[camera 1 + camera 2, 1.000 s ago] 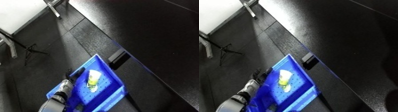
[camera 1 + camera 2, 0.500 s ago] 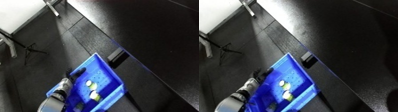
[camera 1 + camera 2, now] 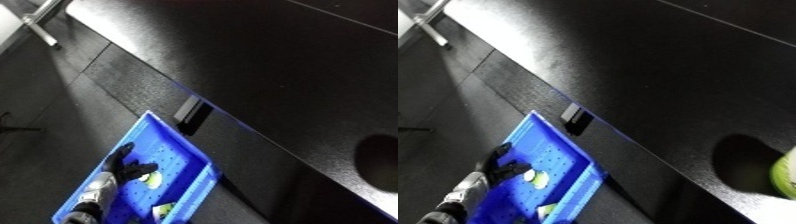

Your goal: Pick up the object and place it into the box

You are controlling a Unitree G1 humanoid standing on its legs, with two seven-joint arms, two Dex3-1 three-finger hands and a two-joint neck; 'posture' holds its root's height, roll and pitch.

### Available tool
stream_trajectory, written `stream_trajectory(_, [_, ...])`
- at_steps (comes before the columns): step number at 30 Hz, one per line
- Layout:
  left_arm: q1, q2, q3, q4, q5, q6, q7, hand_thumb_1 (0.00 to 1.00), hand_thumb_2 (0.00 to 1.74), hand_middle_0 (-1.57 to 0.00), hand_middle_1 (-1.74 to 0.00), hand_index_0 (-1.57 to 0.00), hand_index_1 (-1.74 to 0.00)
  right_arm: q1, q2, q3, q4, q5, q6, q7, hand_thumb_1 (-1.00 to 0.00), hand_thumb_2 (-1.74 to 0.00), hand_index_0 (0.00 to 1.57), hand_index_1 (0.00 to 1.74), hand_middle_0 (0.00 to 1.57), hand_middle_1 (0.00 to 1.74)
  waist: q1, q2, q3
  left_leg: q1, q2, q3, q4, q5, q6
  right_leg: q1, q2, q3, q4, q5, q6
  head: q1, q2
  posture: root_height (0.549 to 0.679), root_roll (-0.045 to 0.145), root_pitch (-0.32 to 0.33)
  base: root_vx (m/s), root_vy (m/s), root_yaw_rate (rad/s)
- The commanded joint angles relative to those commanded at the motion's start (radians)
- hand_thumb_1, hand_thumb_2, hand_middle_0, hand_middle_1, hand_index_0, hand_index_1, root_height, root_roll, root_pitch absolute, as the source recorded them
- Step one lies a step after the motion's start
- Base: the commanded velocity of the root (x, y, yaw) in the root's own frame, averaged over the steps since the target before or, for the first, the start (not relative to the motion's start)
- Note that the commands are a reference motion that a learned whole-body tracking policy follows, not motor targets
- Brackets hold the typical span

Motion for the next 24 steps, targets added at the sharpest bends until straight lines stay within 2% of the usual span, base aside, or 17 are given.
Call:
stream_trajectory(6, [0.026,-0.057,-0.083,-0.041,0.1,-0.018,0.0,0.0,0.0,0.0,0.0,0.0,0.0,-0.03,-0.017,-0.019,0.015,-0.019,0.012,-0.005,0.0,0.0,0.0,0.0,0.0,0.0,-0.017,0.028,-0.004,0.011,0.008,0.012,-0.021,0.012,-0.0074,-0.01,-0.002,0.012,-0.006,0.014,0.0028,0.264,-0.044,0.636,0.029,-0.036,-0.036,0.036,-0.142])
stream_trajectory(9, [0.034,-0.083,-0.11,-0.054,0.11,-0.012,-0.002,0.0,0.0,0.0,0.0,0.0,0.0,-0.041,-0.025,-0.029,0.028,-0.034,0.019,0.002,0.0,0.0,0.0,0.0,0.0,0.0,-0.026,0.036,-0.01,0.013,0.008,0.014,-0.017,0.01,-0.008,-0.016,-0.0037,0.021,-0.009,0.023,0.0041,0.342,-0.061,0.636,0.031,-0.037,-0.006,0.035,-0.114])
stream_trajectory(13, [0.051,-0.109,-0.128,-0.067,0.115,0.003,-0.018,0.0,0.0,0.0,0.0,0.0,0.0,-0.048,-0.032,-0.039,0.037,-0.057,0.026,0.009,0.0,0.0,0.0,0.0,0.0,0.0,-0.037,0.044,-0.017,0.011,0.006,0.022,0.008,-0.006,-0.0013,-0.027,-0.0041,0.033,-0.009,0.035,0.0054,0.46,-0.074,0.636,0.034,-0.04,-0.004,0.025,-0.13])
stream_trajectory(16, [0.067,-0.121,-0.133,-0.074,0.11,0.011,-0.031,0.0,0.0,0.0,0.0,0.0,0.0,-0.052,-0.034,-0.045,0.042,-0.076,0.029,0.016,0.0,0.0,0.0,0.0,0.0,0.0,-0.044,0.047,-0.021,0.01,0.004,0.03,0.027,-0.02,0.0058,-0.033,-0.0016,0.039,-0.004,0.039,0.0054,0.544,-0.074,0.635,0.035,-0.042,-0.003,0.025,-0.161])
stream_trajectory(24, [0.117,-0.148,-0.129,-0.077,0.115,0.016,-0.043,0.0,0.0,0.0,0.0,0.0,0.0,-0.051,-0.037,-0.059,0.049,-0.121,0.025,0.027,0.0,0.0,0.0,0.0,0.0,0.0,-0.061,0.057,-0.032,0.018,0.008,0.05,0.049,-0.043,0.0166,-0.036,0.0076,0.053,0.013,0.032,-0.0005,0.704,-0.057,0.634,0.037,-0.046,0.013,0.033,-0.166])
